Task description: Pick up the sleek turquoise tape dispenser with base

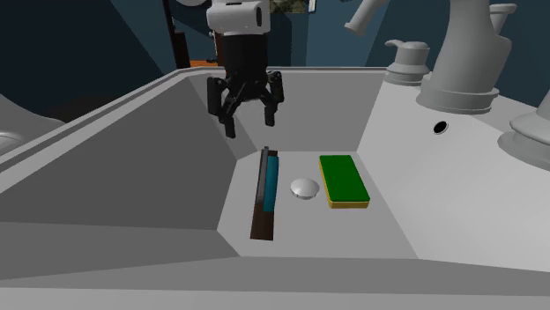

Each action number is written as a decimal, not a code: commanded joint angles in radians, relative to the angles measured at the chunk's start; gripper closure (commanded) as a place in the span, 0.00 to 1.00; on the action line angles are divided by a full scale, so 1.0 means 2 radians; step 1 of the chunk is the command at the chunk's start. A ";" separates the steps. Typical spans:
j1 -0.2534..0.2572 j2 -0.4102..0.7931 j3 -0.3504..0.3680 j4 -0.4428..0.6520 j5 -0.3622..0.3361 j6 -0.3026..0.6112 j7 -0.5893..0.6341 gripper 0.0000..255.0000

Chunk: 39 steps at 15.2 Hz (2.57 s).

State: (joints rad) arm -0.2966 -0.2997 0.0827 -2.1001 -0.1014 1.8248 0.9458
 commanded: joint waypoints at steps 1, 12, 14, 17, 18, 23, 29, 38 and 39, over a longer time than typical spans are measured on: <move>-0.015 0.030 0.001 0.020 -0.013 0.006 0.054 0.00; -0.025 0.055 -0.001 -0.013 -0.025 0.059 0.096 0.00; -0.025 0.055 -0.001 -0.012 -0.025 0.059 0.096 1.00; -0.025 0.055 -0.001 -0.012 -0.025 0.059 0.096 1.00; -0.025 0.055 -0.001 -0.012 -0.025 0.059 0.096 1.00; -0.025 0.054 -0.001 -0.007 -0.024 0.053 0.095 1.00; -0.025 0.049 -0.001 0.028 -0.022 0.013 0.089 1.00; -0.025 0.048 0.000 0.082 -0.020 -0.041 0.081 1.00; -0.025 0.049 0.000 0.082 -0.020 -0.041 0.081 1.00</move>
